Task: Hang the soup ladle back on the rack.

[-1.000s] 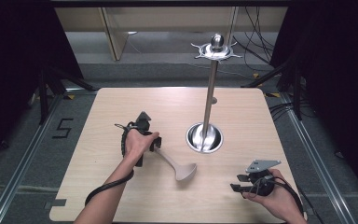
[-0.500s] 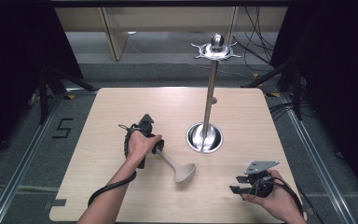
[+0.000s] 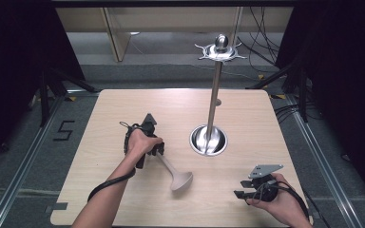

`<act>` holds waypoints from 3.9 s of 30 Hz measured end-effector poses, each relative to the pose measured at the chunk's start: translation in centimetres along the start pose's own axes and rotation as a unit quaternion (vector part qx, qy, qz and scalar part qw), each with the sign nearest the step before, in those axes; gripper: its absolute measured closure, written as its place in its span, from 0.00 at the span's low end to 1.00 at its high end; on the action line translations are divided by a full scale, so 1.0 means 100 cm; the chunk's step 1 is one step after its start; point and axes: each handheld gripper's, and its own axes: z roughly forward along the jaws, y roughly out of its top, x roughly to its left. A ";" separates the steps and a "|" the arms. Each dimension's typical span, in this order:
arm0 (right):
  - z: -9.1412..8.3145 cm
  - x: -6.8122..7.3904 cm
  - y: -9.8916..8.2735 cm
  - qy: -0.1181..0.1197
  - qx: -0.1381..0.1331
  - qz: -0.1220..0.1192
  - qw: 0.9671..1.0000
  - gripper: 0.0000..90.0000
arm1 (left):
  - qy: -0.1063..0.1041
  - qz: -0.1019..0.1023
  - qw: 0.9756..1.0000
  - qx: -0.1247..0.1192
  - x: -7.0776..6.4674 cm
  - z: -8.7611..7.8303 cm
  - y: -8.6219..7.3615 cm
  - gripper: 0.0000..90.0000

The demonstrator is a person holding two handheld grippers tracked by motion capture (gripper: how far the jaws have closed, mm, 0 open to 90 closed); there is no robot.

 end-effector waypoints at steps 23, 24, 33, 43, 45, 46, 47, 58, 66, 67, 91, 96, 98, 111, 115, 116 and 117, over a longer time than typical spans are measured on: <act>0.003 0.002 -0.001 0.008 0.003 -0.007 1.000 0.57 | 0.089 0.126 0.986 0.062 0.003 -0.005 -0.002 0.69; 0.003 0.002 -0.001 0.008 0.004 -0.007 1.000 0.57 | 0.092 0.130 0.985 0.061 0.003 -0.005 -0.002 0.69; 0.003 0.003 -0.001 0.007 0.014 -0.009 1.000 0.57 | 0.097 0.152 0.983 0.044 0.006 -0.006 -0.005 0.77; 0.003 0.002 -0.001 0.007 0.013 -0.013 1.000 0.56 | 0.076 0.198 0.977 -0.005 0.022 -0.007 -0.017 0.83; 0.003 0.002 -0.001 0.008 0.013 -0.012 1.000 0.56 | 0.059 0.206 0.977 -0.006 0.023 -0.011 -0.020 0.83; 0.003 0.002 -0.001 0.007 0.013 -0.012 1.000 0.56 | 0.055 0.208 0.977 -0.011 0.024 -0.012 -0.021 0.83; 0.003 0.002 -0.001 0.007 0.013 -0.012 1.000 0.56 | 0.050 0.201 0.978 -0.032 0.023 -0.012 -0.024 0.83; 0.004 0.002 -0.001 0.004 0.010 -0.023 1.000 0.56 | -0.023 0.241 0.962 -0.122 0.034 -0.048 -0.046 0.83; 0.004 0.002 -0.001 0.002 0.012 -0.020 1.000 0.55 | -0.051 0.262 0.941 -0.206 0.044 -0.071 -0.069 0.83; 0.005 0.007 -0.001 0.011 0.011 0.005 1.000 0.55 | -0.052 0.267 0.936 -0.222 0.046 -0.078 -0.077 0.83; 0.005 0.004 -0.001 0.004 0.004 -0.021 1.000 0.54 | -0.127 0.278 0.873 -0.380 0.059 -0.106 -0.132 0.83; 0.006 0.004 -0.001 0.005 0.002 -0.028 1.000 0.54 | -0.124 0.276 0.865 -0.400 0.059 -0.109 -0.133 0.83; 0.005 0.005 -0.001 0.004 0.003 -0.021 1.000 0.54 | -0.126 0.277 0.861 -0.408 0.058 -0.110 -0.134 0.83; 0.002 0.005 0.000 0.007 0.011 -0.010 1.000 0.54 | -0.141 0.289 0.842 -0.433 0.046 -0.123 -0.131 0.83; 0.003 0.006 0.000 0.011 0.011 -0.007 1.000 0.54 | -0.142 0.293 0.836 -0.441 0.043 -0.128 -0.128 0.83; 0.002 0.006 0.000 0.011 0.012 -0.005 1.000 0.54 | -0.143 0.295 0.836 -0.441 0.041 -0.129 -0.127 0.83; 0.002 0.006 0.000 0.010 0.013 0.002 1.000 0.54 | -0.146 0.295 0.833 -0.445 0.040 -0.130 -0.126 0.83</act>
